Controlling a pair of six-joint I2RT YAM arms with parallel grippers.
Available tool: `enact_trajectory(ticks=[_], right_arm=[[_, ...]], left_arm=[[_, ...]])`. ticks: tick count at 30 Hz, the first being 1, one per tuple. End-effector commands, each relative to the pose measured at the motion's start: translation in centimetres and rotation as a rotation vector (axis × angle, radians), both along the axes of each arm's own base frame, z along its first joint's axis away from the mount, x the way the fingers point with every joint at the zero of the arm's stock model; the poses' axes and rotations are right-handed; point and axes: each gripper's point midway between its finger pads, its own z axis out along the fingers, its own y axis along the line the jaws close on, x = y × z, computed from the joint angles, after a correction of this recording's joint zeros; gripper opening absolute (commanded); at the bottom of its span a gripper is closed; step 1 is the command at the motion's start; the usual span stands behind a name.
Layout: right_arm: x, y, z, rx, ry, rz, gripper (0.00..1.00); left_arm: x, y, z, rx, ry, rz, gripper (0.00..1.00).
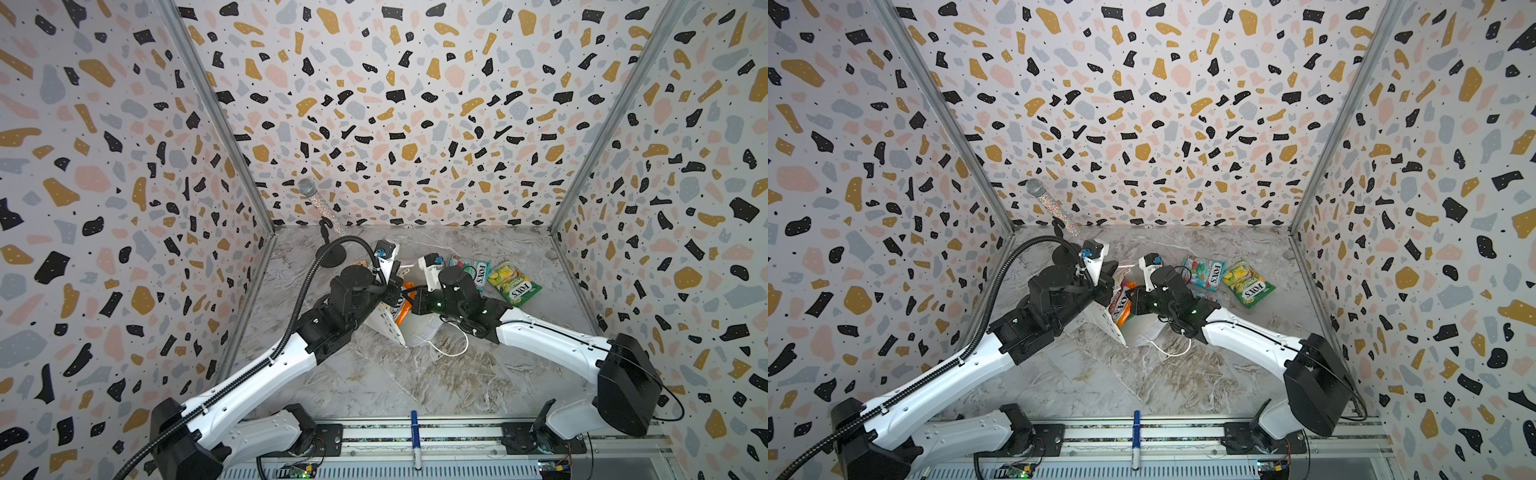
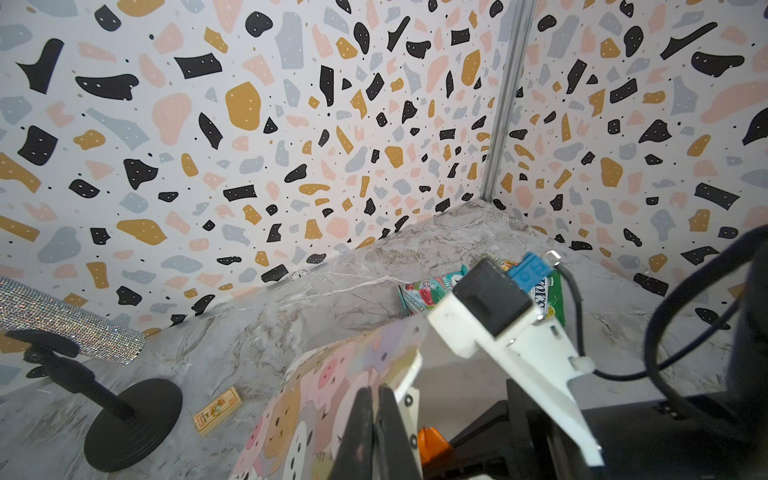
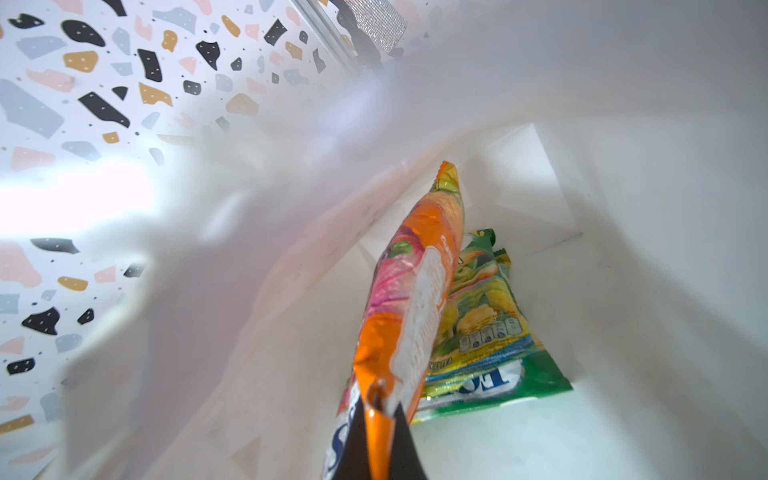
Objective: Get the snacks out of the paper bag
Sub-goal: 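Close the right gripper on the orange Fruits packet and lift it out, then carry the orange packet beside the other packets and open the right gripper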
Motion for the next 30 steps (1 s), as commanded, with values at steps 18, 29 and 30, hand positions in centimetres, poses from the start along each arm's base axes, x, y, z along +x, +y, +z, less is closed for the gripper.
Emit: enact_trajectory(ticks=[18, 29, 30], right_arm=[[-5.4, -9.6, 11.5, -0.082, -0.260, 0.035, 0.00], [-3.7, -16.1, 14.5, -0.168, -0.311, -0.197, 0.00], [-3.3, -17.1, 14.2, -0.182, -0.302, -0.228, 0.00]], left_arm=[[0.3, 0.1, 0.8, -0.026, -0.017, 0.020, 0.00], [0.3, 0.2, 0.9, -0.026, -0.020, 0.021, 0.00], [0.3, 0.2, 1.0, -0.027, -0.020, 0.020, 0.00]])
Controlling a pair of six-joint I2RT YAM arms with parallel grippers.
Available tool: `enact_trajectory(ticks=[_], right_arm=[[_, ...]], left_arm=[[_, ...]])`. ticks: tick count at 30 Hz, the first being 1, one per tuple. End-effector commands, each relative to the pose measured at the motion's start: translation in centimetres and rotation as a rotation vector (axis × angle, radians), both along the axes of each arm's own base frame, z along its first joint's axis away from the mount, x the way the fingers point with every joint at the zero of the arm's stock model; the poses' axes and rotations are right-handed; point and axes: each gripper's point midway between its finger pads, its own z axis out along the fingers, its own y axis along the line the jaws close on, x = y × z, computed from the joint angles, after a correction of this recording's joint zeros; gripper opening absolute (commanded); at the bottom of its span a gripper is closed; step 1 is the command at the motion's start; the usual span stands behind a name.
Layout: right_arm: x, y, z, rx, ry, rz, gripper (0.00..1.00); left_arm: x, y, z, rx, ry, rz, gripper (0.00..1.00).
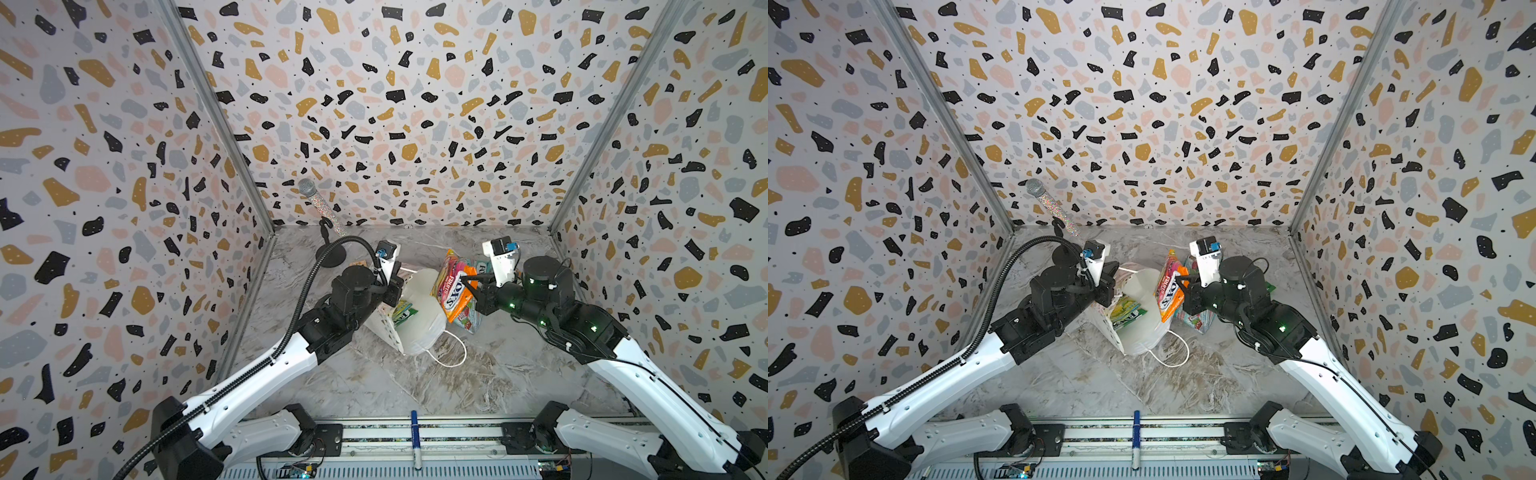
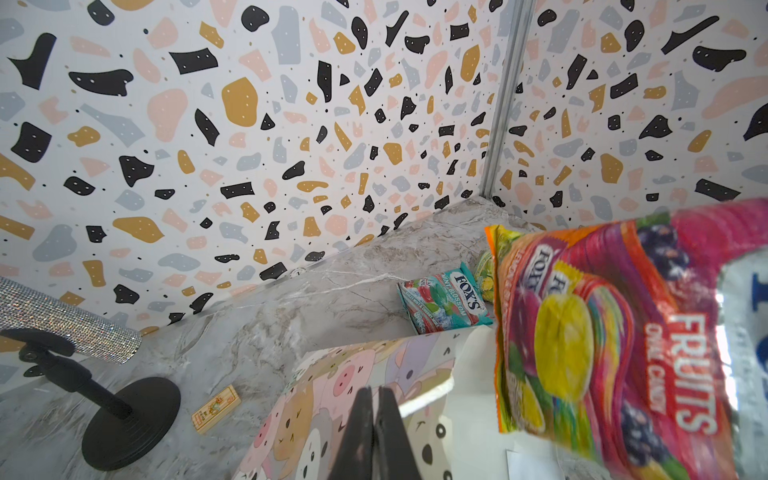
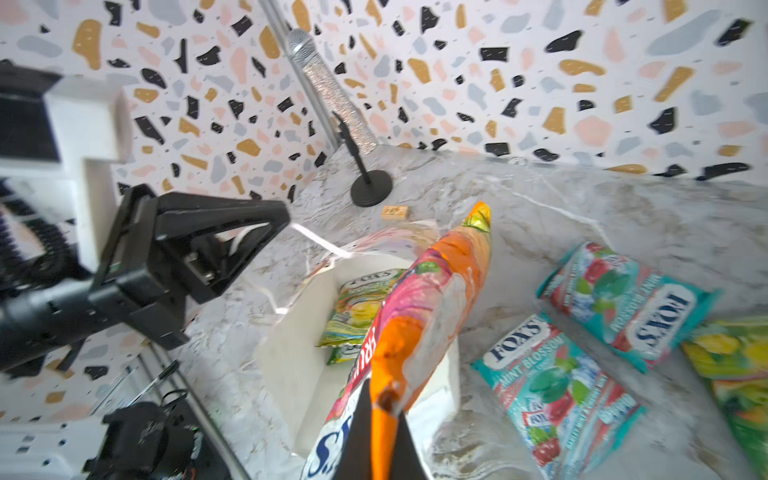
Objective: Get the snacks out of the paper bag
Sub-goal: 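Carry the orange packet beside the other packets and open the right gripper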
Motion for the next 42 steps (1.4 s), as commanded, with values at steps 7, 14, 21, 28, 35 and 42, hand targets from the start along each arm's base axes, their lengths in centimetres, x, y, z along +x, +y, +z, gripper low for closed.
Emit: enact_trajectory(ticks=[7, 14, 21, 28, 35, 42], right_arm=[[3.3, -9.6, -2.7, -0.119, 0.041, -0.324, 0.00], [4.8, -14.0, -8.4, -0.179, 0.178, -0.463, 0.00], [5.9, -14.2, -13.9, -0.169, 0.296, -0.458, 0.00], [6.3, -12.9, -17.0, -0.106, 0.363, -0.388, 0.00], [6.0, -13.3, -20.3, -0.062, 0.457, -0.364, 0.00], [5.7, -15.2, -21.5, -0.144, 0.467, -0.448, 0.08]], left_arm=[[0.1, 0.3, 1.3, -0.034, -0.028, 0.016, 0.00], [0.1, 0.3, 1.4, -0.035, -0.029, 0.013, 0.00], [0.0, 0.3, 1.5, -0.038, -0.031, 0.008, 0.00], [-0.1, 0.3, 1.6, -0.041, -0.035, 0.012, 0.00], [0.0, 0.3, 1.5, -0.039, -0.033, 0.012, 0.00], [0.0, 0.1, 1.4, -0.041, -0.028, 0.007, 0.00]])
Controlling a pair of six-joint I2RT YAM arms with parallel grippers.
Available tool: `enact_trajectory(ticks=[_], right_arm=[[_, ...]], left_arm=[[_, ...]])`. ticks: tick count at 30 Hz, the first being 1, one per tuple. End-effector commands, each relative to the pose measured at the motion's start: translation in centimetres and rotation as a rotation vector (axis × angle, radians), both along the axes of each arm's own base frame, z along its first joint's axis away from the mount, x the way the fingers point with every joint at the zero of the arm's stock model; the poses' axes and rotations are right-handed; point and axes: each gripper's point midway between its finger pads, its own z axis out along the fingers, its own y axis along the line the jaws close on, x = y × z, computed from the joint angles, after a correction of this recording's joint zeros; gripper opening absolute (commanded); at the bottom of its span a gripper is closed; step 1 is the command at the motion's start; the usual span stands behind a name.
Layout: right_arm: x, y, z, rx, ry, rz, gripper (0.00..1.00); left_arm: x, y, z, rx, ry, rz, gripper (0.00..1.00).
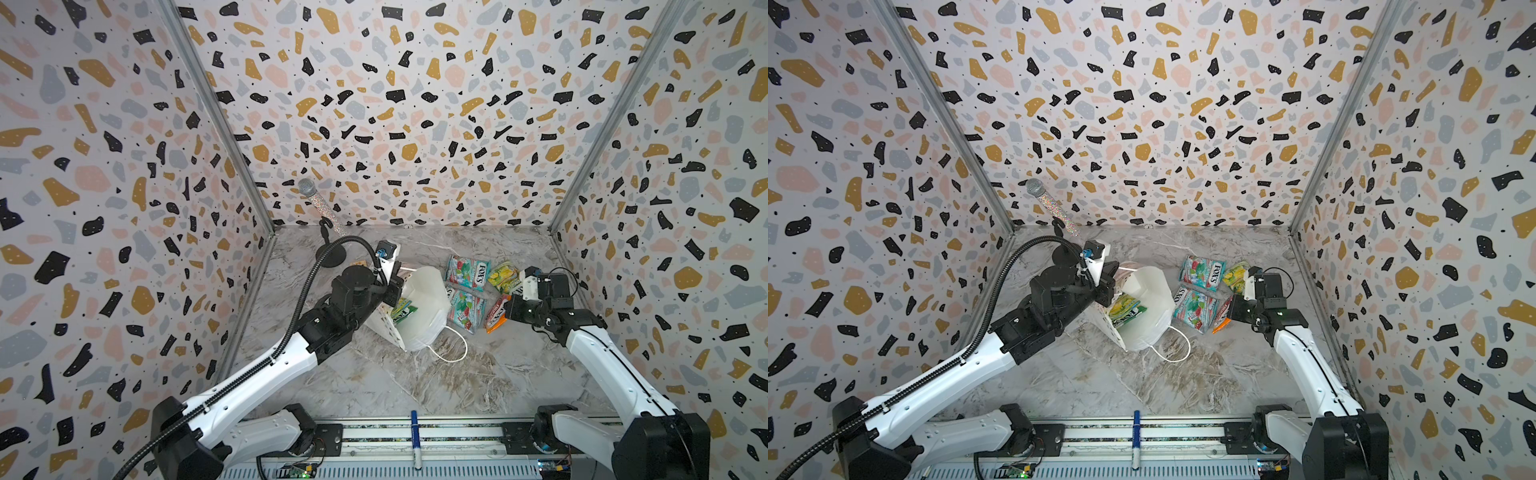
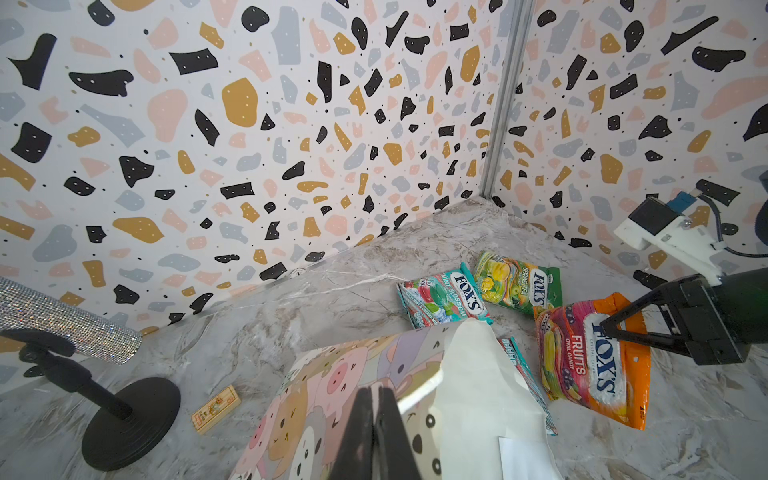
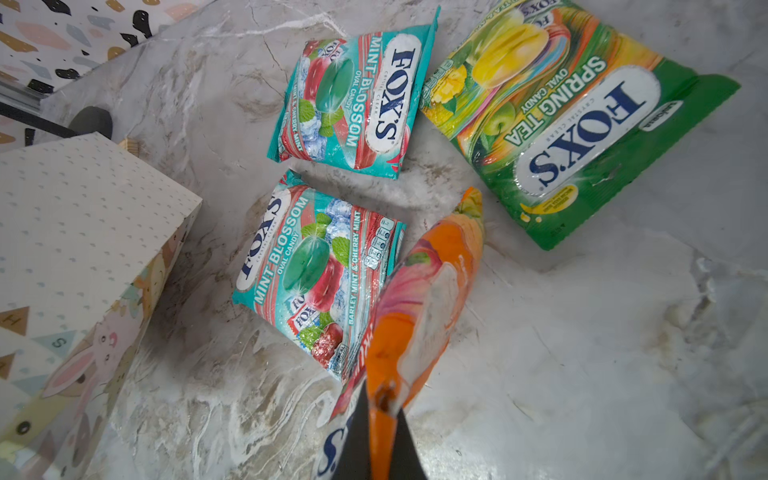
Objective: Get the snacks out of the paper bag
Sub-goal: 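Carry the orange packet beside the other packets and open the right gripper, then move the right gripper back into the bag toward the green Spring Tea packet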
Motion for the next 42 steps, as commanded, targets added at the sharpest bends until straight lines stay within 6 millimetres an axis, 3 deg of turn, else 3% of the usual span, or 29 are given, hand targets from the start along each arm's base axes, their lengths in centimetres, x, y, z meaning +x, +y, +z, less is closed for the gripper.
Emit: enact_trajectory(ticks=[1, 8, 14, 20, 28, 33, 42], right_arm=[[-0.3, -1.0, -0.6, -0.054, 0.015, -0.031, 0.11], [-0.3, -3.0, -1.0, -0.138, 0.023, -0.107, 0.38], [-0.3, -4.6, -0.9, -0.209, 0.028, -0.167, 0.55], [-0.5, -6.0, 0.3, -0.239, -0.025, -0.248, 0.63], [-1.1, -7.4, 4.0, -0.243, -0.155, -0.341, 0.67], [-0.4, -4.1, 4.6, -0.126, -0.188, -0.191, 0.67], [-1.5, 6.5, 7.9, 0.157, -0.311, 0.245, 0.65]], left_arm=[[0.1, 0.1, 1.3, -0.039, -0.028, 0.007, 0.00], [0.1, 0.0, 1.2, -0.038, -0.025, 0.004, 0.00], [0.1, 0.1, 1.2, -0.039, -0.026, 0.006, 0.00], [0.1, 0.0, 1.1, -0.036, -0.022, 0.003, 0.00], [0.1, 0.0, 1.2, -0.038, -0.024, 0.003, 0.00], [0.0, 0.0, 1.3, -0.041, -0.026, 0.000, 0.00], [-0.2, -0.1, 1.4, -0.047, -0.031, -0.009, 0.00]])
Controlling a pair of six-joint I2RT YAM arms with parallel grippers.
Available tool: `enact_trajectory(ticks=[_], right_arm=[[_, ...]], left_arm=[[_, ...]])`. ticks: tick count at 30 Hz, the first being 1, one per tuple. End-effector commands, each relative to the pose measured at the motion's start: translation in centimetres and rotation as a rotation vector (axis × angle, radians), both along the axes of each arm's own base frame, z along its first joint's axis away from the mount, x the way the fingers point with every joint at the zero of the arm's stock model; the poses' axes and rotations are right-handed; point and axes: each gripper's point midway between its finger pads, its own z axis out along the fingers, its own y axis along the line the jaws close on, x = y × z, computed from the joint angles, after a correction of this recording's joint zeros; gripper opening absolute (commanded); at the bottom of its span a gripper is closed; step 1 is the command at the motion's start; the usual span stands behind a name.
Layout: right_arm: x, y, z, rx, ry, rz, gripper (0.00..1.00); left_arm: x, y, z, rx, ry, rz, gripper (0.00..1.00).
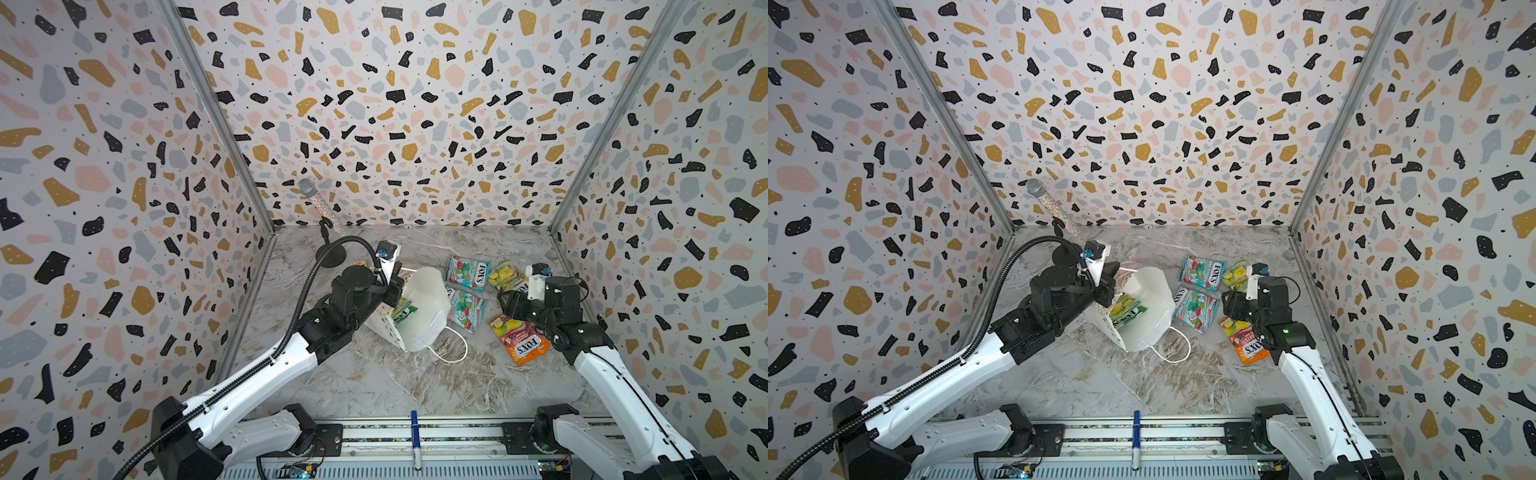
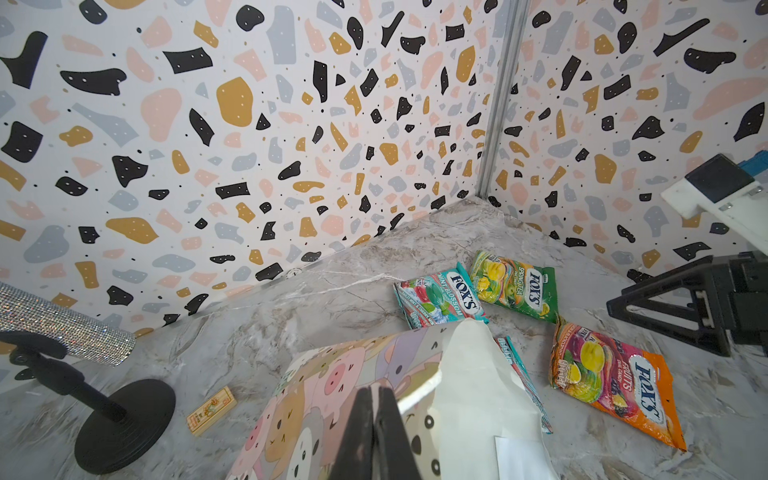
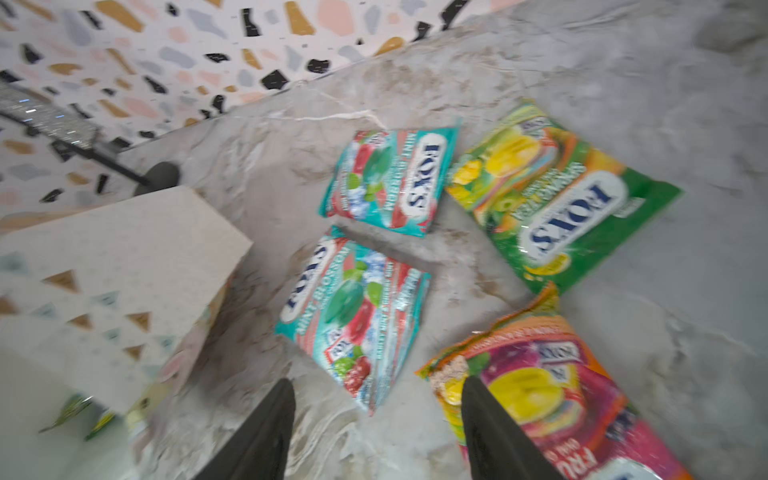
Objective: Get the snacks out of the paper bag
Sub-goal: 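Move the right gripper back into the bag toward the green Spring Tea packet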
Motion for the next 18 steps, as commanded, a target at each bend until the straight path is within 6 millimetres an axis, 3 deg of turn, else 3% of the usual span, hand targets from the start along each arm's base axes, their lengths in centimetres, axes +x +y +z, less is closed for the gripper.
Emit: enact_trajectory(ticks=[1, 12, 18], right_arm=[[-1.1, 5.1, 2.9, 0.094, -0.092, 0.226, 0.65], [-5.7, 14.8, 5.4, 0.205, -0.148, 0.582, 0.57], [-7.1, 18.8, 3.9, 0.187, -0.104, 0.676, 0.54]], left_arm=[[-0.1, 0.1, 1.5, -0.045, -0.035, 0.001, 0.00], [-0.1, 0.1, 1.6, -0.047, -0.037, -0.003, 0.00], [-0.1, 0.1, 1.5, -0.046, -0.037, -0.003, 0.00]])
